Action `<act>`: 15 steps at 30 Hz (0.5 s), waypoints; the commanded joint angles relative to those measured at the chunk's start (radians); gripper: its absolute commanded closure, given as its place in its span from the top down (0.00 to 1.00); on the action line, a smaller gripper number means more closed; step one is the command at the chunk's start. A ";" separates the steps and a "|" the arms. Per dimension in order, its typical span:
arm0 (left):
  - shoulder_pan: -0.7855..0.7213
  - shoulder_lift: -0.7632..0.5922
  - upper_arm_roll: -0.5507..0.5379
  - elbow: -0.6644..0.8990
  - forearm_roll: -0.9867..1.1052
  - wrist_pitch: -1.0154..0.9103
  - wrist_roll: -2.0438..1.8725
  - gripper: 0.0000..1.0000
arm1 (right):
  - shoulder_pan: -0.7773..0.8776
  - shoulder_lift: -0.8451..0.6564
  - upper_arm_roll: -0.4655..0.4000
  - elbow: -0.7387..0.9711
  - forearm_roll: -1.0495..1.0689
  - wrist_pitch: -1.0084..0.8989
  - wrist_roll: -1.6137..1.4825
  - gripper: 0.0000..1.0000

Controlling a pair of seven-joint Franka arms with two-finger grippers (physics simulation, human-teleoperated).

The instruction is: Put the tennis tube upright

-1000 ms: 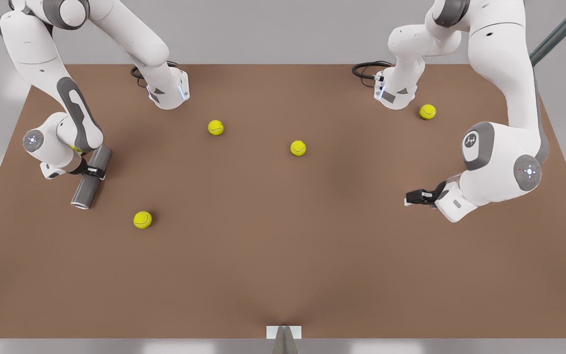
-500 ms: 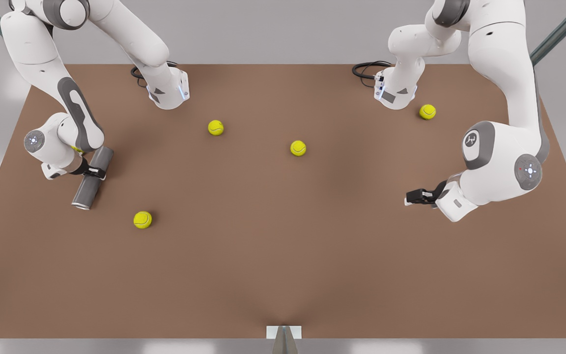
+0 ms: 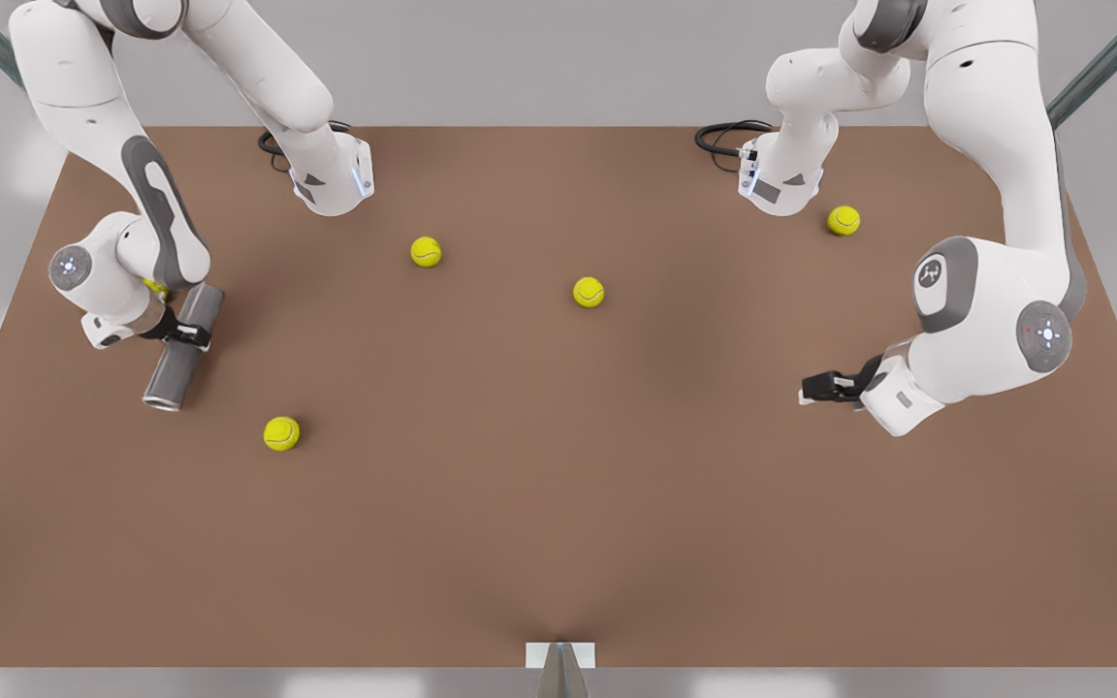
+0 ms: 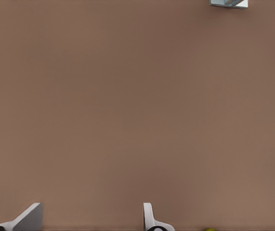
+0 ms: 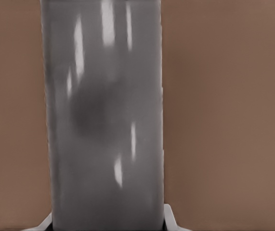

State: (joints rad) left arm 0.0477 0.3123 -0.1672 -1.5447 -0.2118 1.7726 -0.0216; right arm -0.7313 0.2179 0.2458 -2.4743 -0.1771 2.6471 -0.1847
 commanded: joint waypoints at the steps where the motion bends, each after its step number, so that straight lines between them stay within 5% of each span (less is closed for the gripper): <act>1: 0.000 0.001 -0.002 0.000 0.000 0.001 0.000 1.00 | 0.000 -0.005 0.007 0.000 -0.005 -0.004 0.005 0.76; 9: 0.003 -0.001 -0.002 0.000 -0.001 -0.004 0.000 1.00 | 0.000 -0.124 0.214 0.000 0.018 -0.067 0.005 0.76; 15: 0.001 -0.022 -0.002 0.003 0.000 -0.012 -0.004 1.00 | 0.055 -0.138 0.570 0.078 0.119 -0.164 0.007 0.76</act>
State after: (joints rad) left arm 0.0478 0.2888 -0.1687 -1.5408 -0.2120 1.7612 -0.0297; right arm -0.6392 0.0827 0.8181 -2.3774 -0.0514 2.4659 -0.1843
